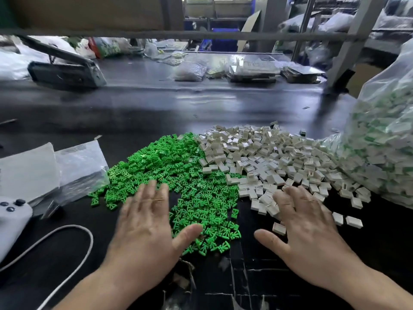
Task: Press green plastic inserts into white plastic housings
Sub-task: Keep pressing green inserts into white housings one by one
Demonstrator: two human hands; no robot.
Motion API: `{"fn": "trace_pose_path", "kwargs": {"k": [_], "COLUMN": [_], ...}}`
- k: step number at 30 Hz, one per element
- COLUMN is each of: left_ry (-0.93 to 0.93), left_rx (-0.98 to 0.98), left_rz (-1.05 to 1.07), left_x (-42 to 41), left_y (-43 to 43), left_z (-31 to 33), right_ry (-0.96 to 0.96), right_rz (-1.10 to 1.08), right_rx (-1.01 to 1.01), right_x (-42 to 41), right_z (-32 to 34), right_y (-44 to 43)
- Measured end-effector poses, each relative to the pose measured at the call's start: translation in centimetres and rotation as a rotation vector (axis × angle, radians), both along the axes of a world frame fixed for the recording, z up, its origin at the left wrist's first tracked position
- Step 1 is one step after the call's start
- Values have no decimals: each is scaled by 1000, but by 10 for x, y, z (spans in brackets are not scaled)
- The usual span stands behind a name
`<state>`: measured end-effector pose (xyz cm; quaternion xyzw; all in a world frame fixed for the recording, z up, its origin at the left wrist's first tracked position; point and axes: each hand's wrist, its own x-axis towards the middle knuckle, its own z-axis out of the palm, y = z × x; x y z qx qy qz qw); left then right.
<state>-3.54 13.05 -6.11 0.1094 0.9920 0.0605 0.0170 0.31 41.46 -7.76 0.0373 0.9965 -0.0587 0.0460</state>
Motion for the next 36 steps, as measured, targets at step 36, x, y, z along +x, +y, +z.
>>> {"fn": "trace_pose_path", "kwargs": {"k": [36], "left_ry": [104], "left_rx": [-41], "left_rz": [-94], "left_x": [-20], "left_y": [47], "left_z": [28], "right_ry": [77], "right_rz": [-47], "right_rx": [95], "right_x": [-2], "right_z": [40], "right_y": [-8]}}
